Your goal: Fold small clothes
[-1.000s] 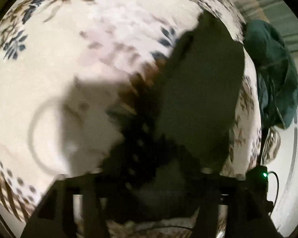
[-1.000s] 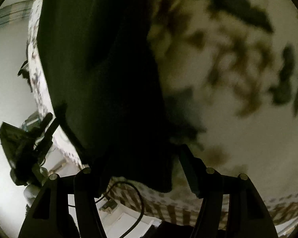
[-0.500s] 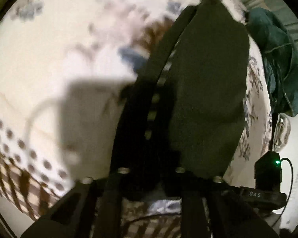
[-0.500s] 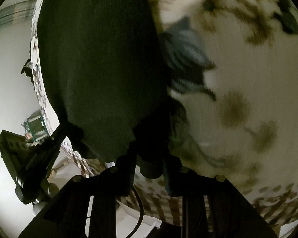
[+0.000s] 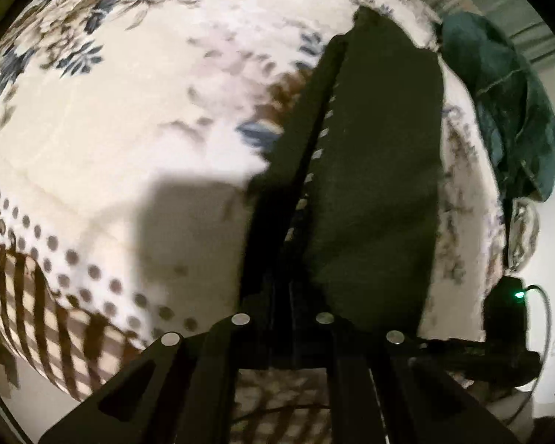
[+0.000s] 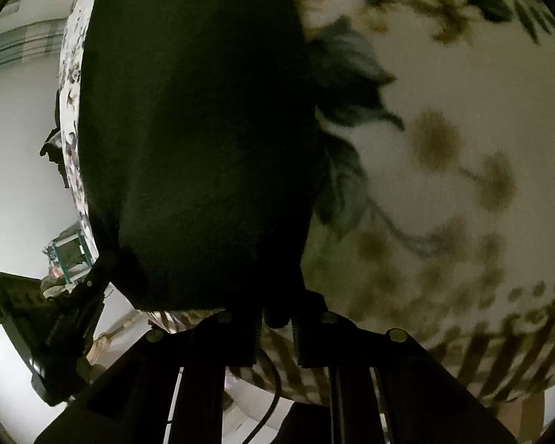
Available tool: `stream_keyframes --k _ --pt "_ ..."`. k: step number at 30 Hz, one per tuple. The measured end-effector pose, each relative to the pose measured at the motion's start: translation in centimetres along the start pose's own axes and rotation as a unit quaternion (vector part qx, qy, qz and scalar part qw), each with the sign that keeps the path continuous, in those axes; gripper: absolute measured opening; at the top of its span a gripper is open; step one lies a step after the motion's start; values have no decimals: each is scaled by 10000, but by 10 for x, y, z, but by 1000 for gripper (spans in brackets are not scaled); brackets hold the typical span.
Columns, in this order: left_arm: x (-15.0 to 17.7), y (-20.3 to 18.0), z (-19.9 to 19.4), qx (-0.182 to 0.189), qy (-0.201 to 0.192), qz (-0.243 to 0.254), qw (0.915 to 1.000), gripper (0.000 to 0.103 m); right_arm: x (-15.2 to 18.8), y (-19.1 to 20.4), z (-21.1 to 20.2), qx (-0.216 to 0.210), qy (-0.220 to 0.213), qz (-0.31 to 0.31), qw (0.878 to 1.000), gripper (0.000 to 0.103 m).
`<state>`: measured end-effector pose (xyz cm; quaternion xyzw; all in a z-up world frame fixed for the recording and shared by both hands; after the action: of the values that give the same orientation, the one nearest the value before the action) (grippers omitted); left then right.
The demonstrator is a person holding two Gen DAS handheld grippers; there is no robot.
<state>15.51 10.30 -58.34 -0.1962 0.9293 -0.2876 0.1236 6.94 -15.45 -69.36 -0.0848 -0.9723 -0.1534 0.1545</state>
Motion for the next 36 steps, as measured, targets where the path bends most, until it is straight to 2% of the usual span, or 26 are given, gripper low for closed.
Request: stream_keyframes --k 3,5,8,9,10,11,12,13,14,16,19,21,23,25,28,29,30,31,32,34,36 --pt "-1 13 22 -89 226 12 9997 4 1 3 7 118 36 14 9999 13" --pt "1 20 33 -70 344 -95 9993 5 -2 4 13 360 34 -45 9993 13" --pt "3 21 33 118 512 -279 9982 9 -2 13 20 501 91 -211 9985 14" --pt "3 19 25 248 509 -376 9977 10 -2 15 18 425 148 -190 9988 18" --pt "3 17 19 412 484 -440 9970 15 -1 16 14 319 227 -163 9991 19" --pt "1 16 14 513 430 -469 9967 33 -5 12 14 237 265 -134 9993 25" --pt "-3 13 10 611 361 -441 9965 56 -6 8 10 122 258 -75 9996 39" --pt "-7 9 10 828 311 -397 9953 68 -7 5 2 26 138 13 9999 47" --pt "-10 8 13 937 300 -376 9944 74 -14 -8 -2 -35 43 37 10000 59" --pt "-18 8 32 1043 371 -339 9933 74 -21 -10 -8 -229 -180 108 9995 62" --pt "-21 13 65 1013 599 -319 9925 74 -29 -8 5 -556 -77 225 9982 62" --pt "-22 11 68 964 561 -247 9935 75 -35 -13 9 -807 -75 259 9964 70" --pt "-20 9 66 931 542 -179 9940 75 -38 -11 7 -1206 -145 347 9920 70" --pt "-18 5 69 894 566 -68 9944 75 -35 -3 3 -1803 -169 453 9824 70" --pt "-18 0 67 934 565 -49 9940 75 -30 10 12 -1992 -116 423 9790 66" --pt "-18 0 65 957 556 -21 9939 59 -29 14 15 -1977 -116 424 9793 59" --pt "-18 -5 65 982 561 30 9936 19 -29 17 18 -1904 -132 453 9806 37" --pt "-16 -8 66 1039 639 -12 9925 6 -29 17 20 -1833 -132 488 9818 20" --pt "-15 -7 64 1081 628 -38 9921 6 -28 19 22 -1847 -112 562 9811 14" --pt "-12 -12 49 1044 389 -4 9938 6 -26 16 17 -1832 -179 715 9803 13" --pt "-7 -14 39 1103 319 -84 9934 6 -18 16 12 -1706 -208 803 9818 12"
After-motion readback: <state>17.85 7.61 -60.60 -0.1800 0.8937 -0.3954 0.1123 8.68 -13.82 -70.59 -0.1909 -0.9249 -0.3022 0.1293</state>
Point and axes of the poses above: each gripper's, at about its wrist camera, not at the fingertips, and z roughly the way its jaws point, y to its left, x to its underside, the point moved 7 cm from there along z, roughly the way its jaws point, and after that the axes turned 14 degrees about x, right-handed, at the moved point
